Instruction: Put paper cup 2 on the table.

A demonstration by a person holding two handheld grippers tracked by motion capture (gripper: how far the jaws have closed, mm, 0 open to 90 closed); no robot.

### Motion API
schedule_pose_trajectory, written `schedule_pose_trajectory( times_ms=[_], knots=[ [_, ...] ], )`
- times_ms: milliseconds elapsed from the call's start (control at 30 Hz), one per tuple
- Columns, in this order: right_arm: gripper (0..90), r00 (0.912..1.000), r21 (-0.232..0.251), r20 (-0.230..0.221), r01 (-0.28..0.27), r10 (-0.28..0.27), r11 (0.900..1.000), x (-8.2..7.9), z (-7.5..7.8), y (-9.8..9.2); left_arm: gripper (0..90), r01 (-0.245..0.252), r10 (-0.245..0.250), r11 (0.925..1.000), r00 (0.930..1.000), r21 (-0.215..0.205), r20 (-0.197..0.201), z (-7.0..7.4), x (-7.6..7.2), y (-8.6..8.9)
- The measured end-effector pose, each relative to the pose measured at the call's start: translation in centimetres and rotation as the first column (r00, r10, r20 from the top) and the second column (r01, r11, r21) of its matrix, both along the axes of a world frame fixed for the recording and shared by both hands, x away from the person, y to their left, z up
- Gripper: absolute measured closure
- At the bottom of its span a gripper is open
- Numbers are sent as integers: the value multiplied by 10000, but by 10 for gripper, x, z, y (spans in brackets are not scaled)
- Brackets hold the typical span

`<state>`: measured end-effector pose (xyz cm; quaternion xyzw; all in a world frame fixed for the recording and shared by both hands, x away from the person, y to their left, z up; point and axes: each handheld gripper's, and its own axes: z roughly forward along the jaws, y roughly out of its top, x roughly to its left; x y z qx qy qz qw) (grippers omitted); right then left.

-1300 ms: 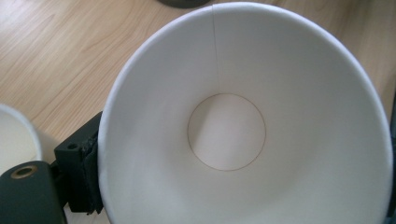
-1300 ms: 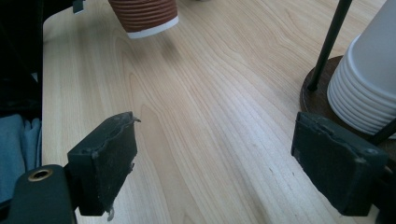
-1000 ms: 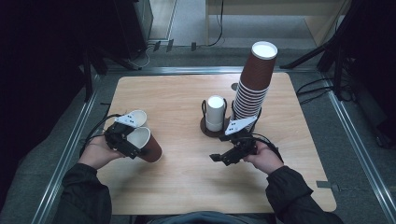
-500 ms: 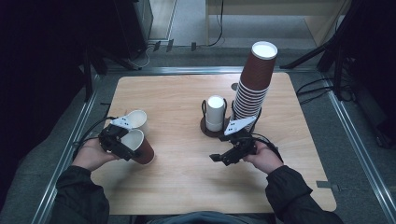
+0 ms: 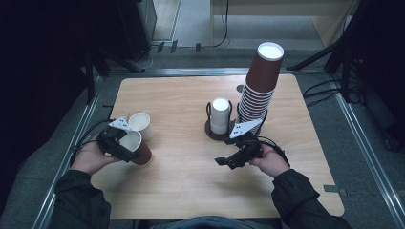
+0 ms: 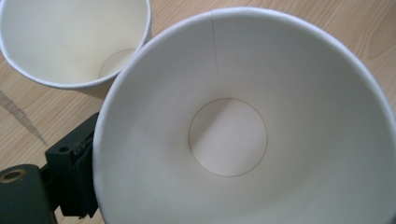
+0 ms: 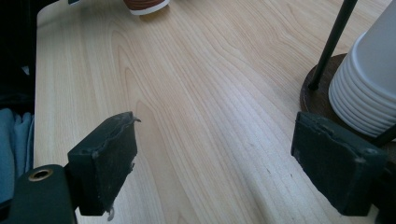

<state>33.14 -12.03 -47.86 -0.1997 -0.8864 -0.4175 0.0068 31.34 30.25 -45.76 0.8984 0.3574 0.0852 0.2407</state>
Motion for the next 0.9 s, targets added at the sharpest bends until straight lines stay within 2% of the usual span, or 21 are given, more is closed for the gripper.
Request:
schedule_pose_trajectory(
  times_ms=[133,333,433,500,767,900],
  knots=[
    [146,10000,-5,-26,8,-8,10000,0,0,0,31,-21,21,9999,10000,100,-6,-2,1,-1],
    [146,10000,-7,-41,38,-38,10000,0,0,-1,31,-110,109,9999,9999,-107,-112,-5,2,1],
    [146,10000,-1,-29,40,-40,10000,0,0,-1,7,59,-64,9998,9998,-209,-201,-5,2,1],
    [146,10000,2,-23,41,-41,10000,0,0,-1,0,212,-218,9992,9996,-329,-182,-5,1,1],
    [146,10000,-14,-4,79,-79,10000,0,1,-2,0,286,-283,9968,9996,-746,48,2,-1,2],
    [146,10000,-28,13,73,-73,10000,0,1,-2,0,355,-340,9966,9992,-743,210,7,-3,0]
  ],
)
